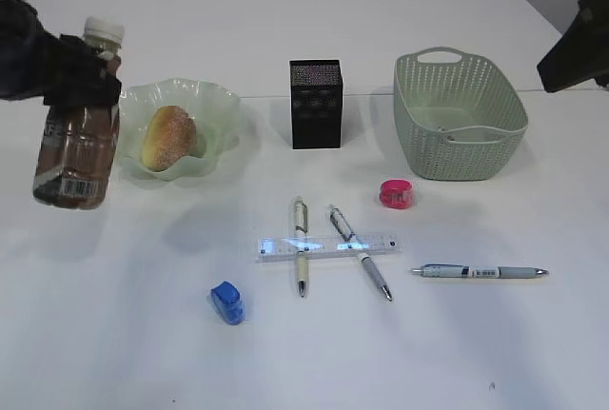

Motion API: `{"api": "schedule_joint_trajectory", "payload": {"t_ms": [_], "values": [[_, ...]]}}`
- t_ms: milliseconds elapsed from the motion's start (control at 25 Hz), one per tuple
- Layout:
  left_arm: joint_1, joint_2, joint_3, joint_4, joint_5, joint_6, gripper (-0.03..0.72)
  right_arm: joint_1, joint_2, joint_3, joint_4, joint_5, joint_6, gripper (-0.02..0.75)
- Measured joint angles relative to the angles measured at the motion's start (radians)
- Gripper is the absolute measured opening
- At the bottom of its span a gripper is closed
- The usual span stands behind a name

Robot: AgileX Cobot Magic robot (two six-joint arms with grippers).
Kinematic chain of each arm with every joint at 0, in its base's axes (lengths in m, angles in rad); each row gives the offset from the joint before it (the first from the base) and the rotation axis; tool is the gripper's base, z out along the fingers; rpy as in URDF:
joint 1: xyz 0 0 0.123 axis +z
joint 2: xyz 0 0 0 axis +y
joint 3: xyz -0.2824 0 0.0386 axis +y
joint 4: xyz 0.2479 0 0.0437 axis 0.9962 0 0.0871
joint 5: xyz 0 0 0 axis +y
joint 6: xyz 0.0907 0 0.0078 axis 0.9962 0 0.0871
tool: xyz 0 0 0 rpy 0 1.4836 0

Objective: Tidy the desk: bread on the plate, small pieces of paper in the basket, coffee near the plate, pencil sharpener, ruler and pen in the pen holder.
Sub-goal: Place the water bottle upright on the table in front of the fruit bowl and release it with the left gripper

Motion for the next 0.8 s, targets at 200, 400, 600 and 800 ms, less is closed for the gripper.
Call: {"api": "schedule_joint_trajectory", "payload": {"t_ms": [200, 400, 600, 800], "values": [[0.000, -0.002, 0.174, -0.052, -0.304, 0.000, 0.279, 0.000, 0.000, 0.000, 0.000, 0.000, 0.000, 0.443], [0.000, -0.002, 0.313, -0.076, -0.566, -0.001, 0.279, 0.000, 0.000, 0.000, 0.000, 0.000, 0.000, 0.443], [0.000, -0.002, 0.395, -0.085, -0.764, -0.018, 0.279, 0.000, 0.000, 0.000, 0.000, 0.000, 0.000, 0.443], [0.000, 0.000, 0.426, -0.042, -0.890, -0.082, 0.279, 0.000, 0.000, 0.000, 0.001, 0.000, 0.000, 0.443]]}}
